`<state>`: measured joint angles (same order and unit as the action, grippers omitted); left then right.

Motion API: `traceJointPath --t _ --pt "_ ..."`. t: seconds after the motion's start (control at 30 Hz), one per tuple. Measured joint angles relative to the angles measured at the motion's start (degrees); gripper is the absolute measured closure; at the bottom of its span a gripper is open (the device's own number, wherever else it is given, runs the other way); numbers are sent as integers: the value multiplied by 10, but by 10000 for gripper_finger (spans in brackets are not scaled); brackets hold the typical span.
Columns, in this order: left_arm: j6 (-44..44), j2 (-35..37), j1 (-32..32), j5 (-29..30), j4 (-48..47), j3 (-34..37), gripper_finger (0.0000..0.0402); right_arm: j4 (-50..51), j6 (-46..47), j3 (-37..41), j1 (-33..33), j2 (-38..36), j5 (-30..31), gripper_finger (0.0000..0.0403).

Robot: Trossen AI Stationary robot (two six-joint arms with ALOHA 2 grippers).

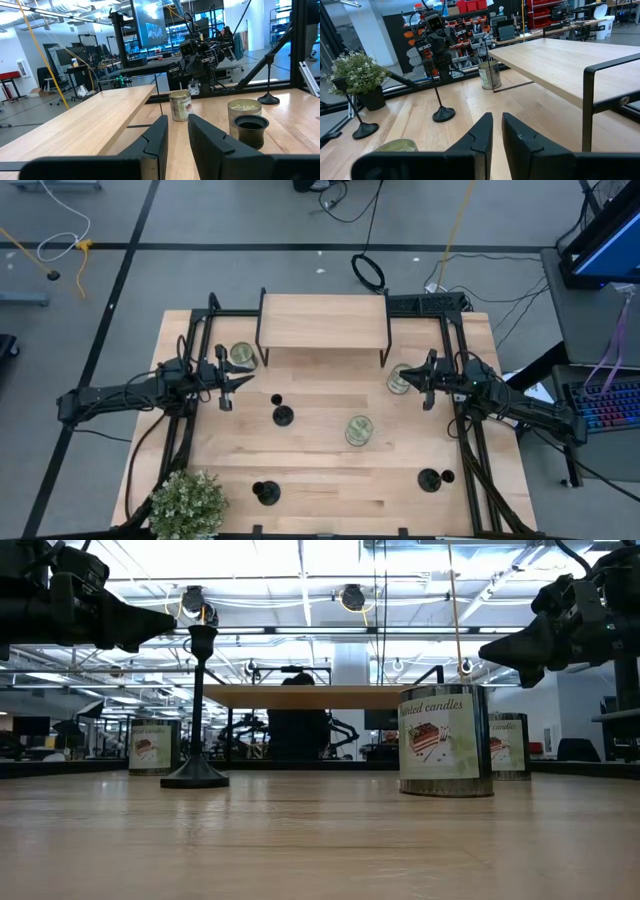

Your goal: Pick & Place candle stick holders

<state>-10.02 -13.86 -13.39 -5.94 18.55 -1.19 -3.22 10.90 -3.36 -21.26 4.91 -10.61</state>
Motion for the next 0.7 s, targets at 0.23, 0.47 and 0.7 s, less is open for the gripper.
traceJointPath --t 0.23,0.47,0.7 --pt "0 0 0 0 0 0 321 0 0 0 0 0 0 369" --pt "118 0 0 0 1 0 321 0 0 0 0 0 0 369" --pt "120 0 0 26 18 0 321 0 0 0 0 0 0 369"
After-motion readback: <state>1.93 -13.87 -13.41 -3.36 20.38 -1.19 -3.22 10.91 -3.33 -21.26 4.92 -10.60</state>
